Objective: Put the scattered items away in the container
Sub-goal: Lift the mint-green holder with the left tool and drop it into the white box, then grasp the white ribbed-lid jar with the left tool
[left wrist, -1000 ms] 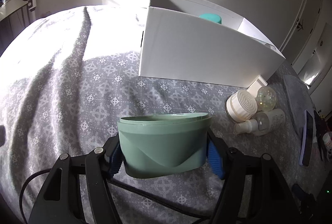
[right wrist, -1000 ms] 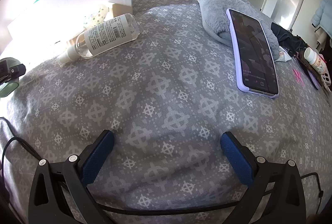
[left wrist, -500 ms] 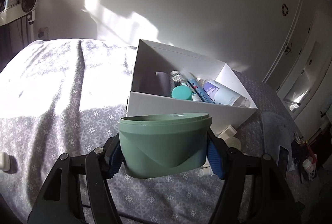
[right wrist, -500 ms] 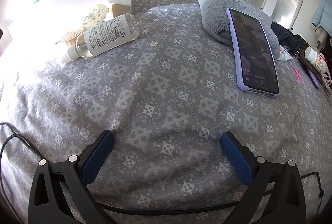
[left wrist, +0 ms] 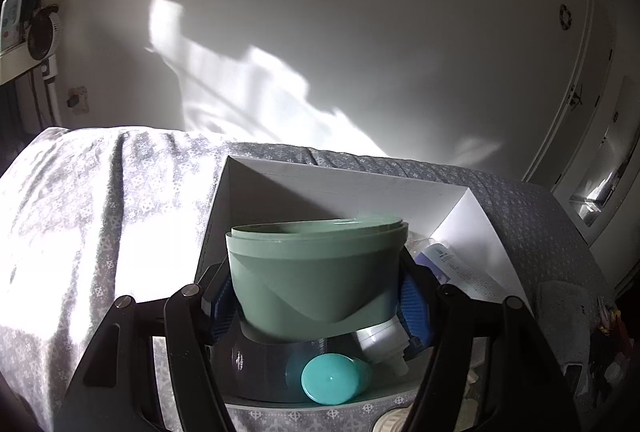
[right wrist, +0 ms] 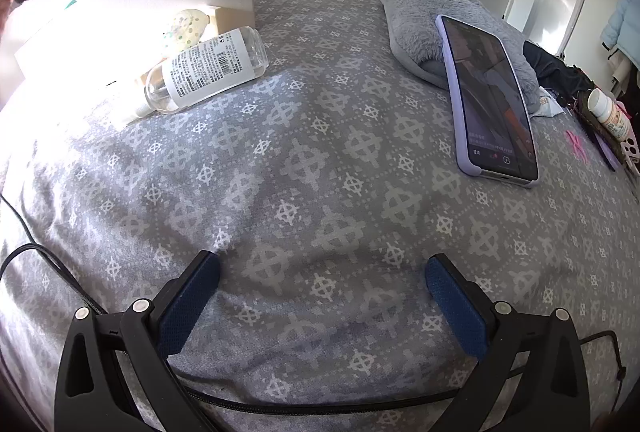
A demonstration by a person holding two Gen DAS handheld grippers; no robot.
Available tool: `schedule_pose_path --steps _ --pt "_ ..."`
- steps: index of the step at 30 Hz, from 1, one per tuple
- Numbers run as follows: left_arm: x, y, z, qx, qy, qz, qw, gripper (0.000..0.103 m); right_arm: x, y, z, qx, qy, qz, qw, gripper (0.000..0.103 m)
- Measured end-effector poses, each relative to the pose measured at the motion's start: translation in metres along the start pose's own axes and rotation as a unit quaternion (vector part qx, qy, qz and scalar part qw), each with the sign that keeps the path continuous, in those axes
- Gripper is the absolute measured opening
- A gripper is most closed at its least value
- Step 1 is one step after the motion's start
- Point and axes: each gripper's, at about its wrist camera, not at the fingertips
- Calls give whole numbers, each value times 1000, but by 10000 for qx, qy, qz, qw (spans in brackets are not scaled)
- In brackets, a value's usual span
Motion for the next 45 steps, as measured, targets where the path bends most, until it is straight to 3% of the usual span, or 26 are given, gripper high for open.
schedule_pose_path --steps 4,6,11,15,24,30,33,36,42,45 --pt "2 -12 -14 346 -87 70 9993 70 0 0 0 0 -4 4 10000 103" --pt "9 -9 -18 458 -17 57 9989 87 -1 0 0 1 -1 1 10000 103" --pt "27 23 -35 189 -2 -116 9998 88 -1 0 0 1 -1 1 10000 103" --pt "35 57 -58 9 -247 -287 9993 101 0 0 0 1 -1 -1 10000 103" --pt "7 64 -121 520 -1387 -746 9862 101 -1 1 0 0 -2 3 10000 103" --pt "-30 42 -130 773 -1646 -738 9805 101 -1 1 -1 0 -3 6 10000 103" --pt "-48 21 -139 991 -1930 -489 9749 101 -1 1 0 0 -4 8 10000 103" --pt "-58 2 -147 1212 -1982 -422 9717 101 -1 1 -1 0 -6 12 10000 103" --pt "-79 -16 -139 1249 -1794 -594 9740 101 -1 1 -1 -2 -13 22 10000 103" --pt "-88 -35 -145 1586 -1923 -460 9674 102 -1 1 0 -1 -10 17 10000 103"
Point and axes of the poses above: each gripper's, at about its wrist camera, not at the fingertips, and y roughly against the way its jaws point, x to its left, z to its top, and after that the axes turned 12 degrees about z, right-handed
